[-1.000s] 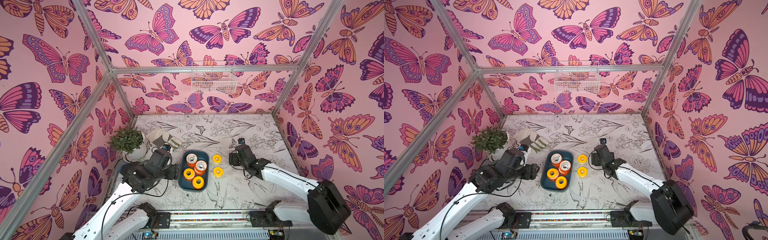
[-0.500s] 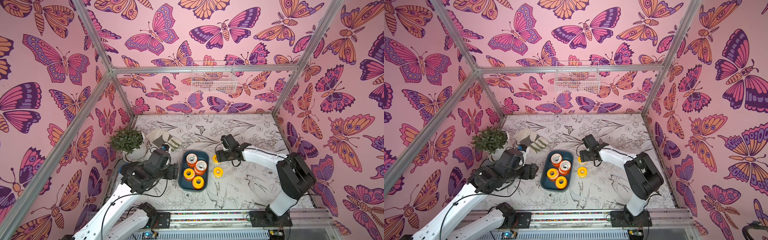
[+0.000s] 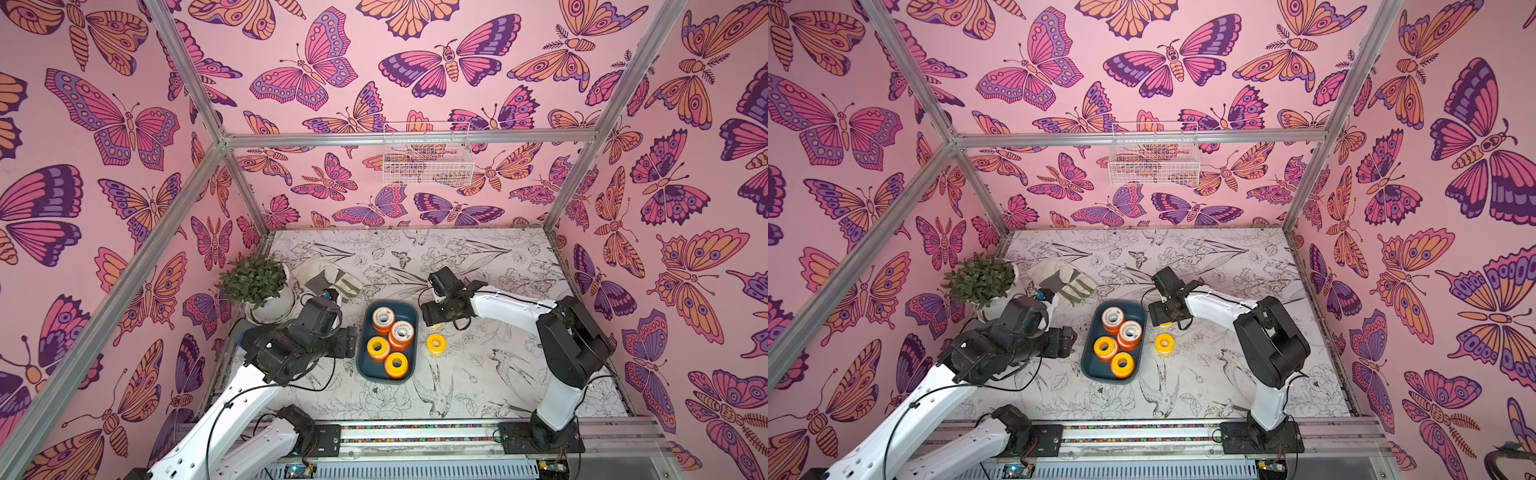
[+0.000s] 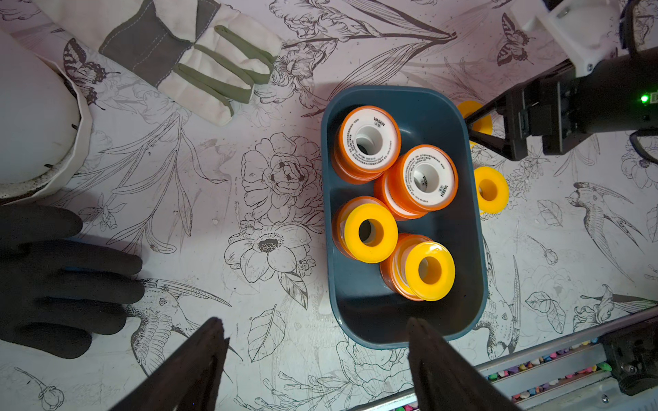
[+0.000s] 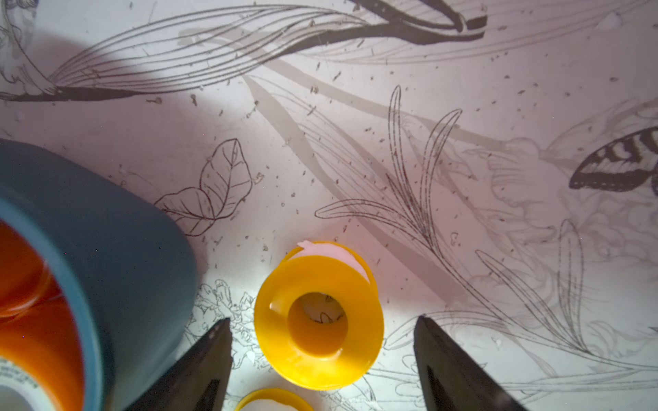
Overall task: Put the sealing tape into the storage box
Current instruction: Pick up the sealing tape at the center of the board.
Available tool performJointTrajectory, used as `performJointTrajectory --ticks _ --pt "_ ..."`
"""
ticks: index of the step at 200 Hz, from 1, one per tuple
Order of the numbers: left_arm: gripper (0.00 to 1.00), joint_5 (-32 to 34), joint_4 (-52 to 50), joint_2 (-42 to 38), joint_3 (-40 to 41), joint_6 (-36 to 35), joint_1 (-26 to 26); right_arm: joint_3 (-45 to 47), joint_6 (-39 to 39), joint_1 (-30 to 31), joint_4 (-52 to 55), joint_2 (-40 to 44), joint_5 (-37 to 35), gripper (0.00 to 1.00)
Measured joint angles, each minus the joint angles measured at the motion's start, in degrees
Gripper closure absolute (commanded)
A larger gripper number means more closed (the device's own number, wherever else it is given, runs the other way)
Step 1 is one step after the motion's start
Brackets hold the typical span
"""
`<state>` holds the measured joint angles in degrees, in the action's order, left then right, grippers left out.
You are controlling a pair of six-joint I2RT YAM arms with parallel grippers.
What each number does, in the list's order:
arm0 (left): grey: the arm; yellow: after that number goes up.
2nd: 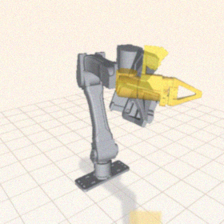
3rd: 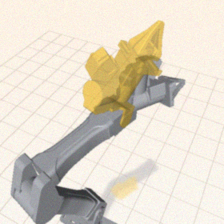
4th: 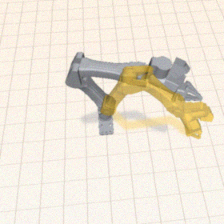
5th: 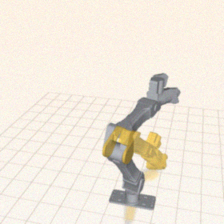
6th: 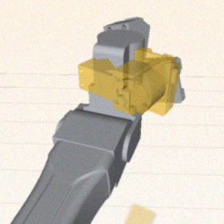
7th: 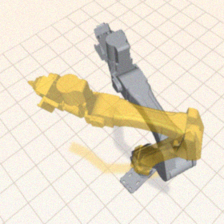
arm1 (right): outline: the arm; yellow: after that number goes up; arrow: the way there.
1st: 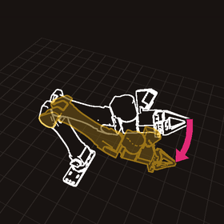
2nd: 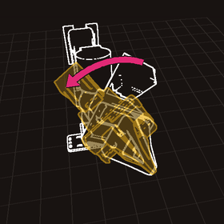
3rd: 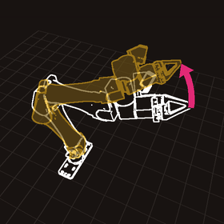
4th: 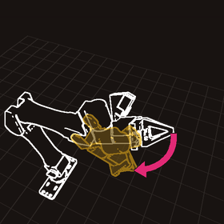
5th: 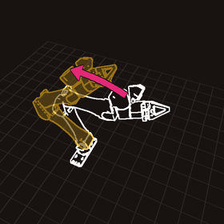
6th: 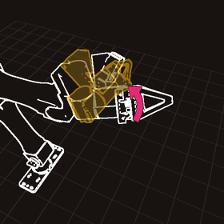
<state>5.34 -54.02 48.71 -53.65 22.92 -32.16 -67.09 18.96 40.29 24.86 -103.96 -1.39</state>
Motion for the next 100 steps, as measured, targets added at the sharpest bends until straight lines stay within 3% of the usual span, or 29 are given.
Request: performJointTrajectory --ticks 100 --pt "0.16 -0.4 0.0 0.2 0.0 0.0 0.8 -2.8 -1.3 1.7 2.6 -4.2 -0.7 0.26"
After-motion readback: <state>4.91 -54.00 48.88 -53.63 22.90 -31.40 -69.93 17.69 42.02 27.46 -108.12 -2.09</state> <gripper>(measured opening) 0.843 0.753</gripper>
